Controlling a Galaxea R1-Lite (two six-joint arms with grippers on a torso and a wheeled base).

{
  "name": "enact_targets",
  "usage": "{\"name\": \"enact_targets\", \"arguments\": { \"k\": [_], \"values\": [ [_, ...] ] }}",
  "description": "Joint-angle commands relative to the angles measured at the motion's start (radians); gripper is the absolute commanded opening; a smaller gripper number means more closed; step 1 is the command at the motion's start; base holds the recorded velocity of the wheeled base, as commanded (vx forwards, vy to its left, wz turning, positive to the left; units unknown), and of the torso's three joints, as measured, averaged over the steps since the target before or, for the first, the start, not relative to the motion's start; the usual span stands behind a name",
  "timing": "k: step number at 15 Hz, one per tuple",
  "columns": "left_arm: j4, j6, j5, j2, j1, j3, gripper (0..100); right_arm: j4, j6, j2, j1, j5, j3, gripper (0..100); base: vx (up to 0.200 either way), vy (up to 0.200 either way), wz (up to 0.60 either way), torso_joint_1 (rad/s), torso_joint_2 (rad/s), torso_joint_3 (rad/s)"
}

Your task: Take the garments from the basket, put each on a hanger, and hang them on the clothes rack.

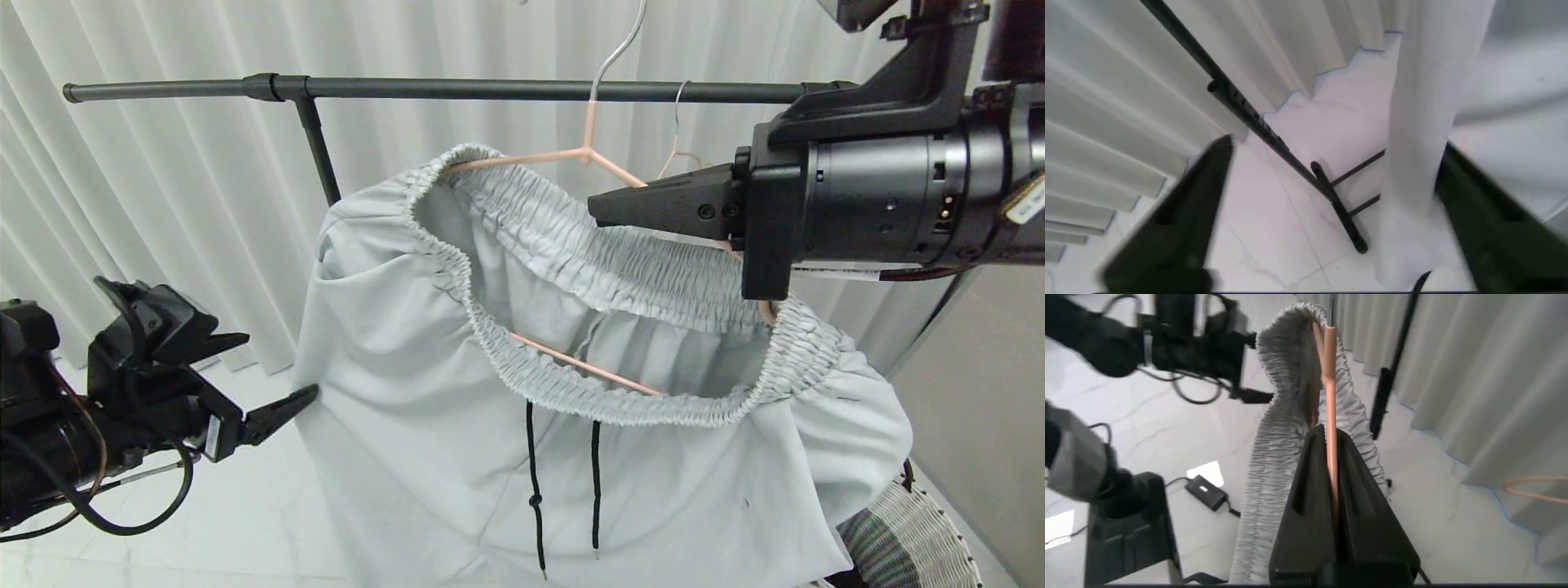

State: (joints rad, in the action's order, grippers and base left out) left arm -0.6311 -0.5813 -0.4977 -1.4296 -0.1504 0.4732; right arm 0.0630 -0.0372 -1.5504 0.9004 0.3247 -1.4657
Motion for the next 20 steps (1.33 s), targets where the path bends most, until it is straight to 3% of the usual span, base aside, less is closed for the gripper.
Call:
{"name": "enact_targets", "arguments": {
  "k": [1,3,4,6,7,12,16,20],
  "values": [
    [0.002,0.015,-0.005,0.113,0.0,-0.022,100,0.005,0.0,-0.016,-0.02,-0.021,0.001,0,0.0,0.0,0.0,0.0,0.0,0.0],
    [0.054,0.13,-0.001,0.196,0.009,0.007,100,0.005,0.01,-0.033,-0.038,-0.061,-0.001,0,0.0,0.0,0.0,0.0,0.0,0.0],
    [0.168,0.162,0.004,0.244,0.011,0.061,100,0.005,0.017,-0.042,-0.043,-0.087,-0.005,0,0.0,0.0,0.0,0.0,0.0,0.0],
    [0.488,0.25,0.013,0.342,0.017,0.219,100,0.006,0.05,-0.074,-0.043,-0.144,-0.038,0,0.0,0.0,0.0,0.0,0.0,0.0],
    [0.571,0.276,0.013,0.359,0.032,0.266,100,0.005,0.062,-0.094,-0.043,-0.164,-0.064,0,0.0,0.0,0.0,0.0,0.0,0.0],
    [0.567,0.271,0.044,0.359,0.032,0.26,100,0.018,0.091,-0.177,-0.066,-0.22,-0.18,0,0.0,0.0,0.0,0.0,0.0,0.0],
    [0.561,0.276,0.056,0.365,0.032,0.255,100,0.044,0.105,-0.197,-0.069,-0.225,-0.24,0,0.0,0.0,0.0,0.0,0.0,0.0],
    [0.561,0.271,0.057,0.365,0.034,0.252,100,0.044,0.106,-0.214,-0.069,-0.227,-0.262,0,0.2,0.0,0.0,-0.004,0.0,0.001]
  ]
}}
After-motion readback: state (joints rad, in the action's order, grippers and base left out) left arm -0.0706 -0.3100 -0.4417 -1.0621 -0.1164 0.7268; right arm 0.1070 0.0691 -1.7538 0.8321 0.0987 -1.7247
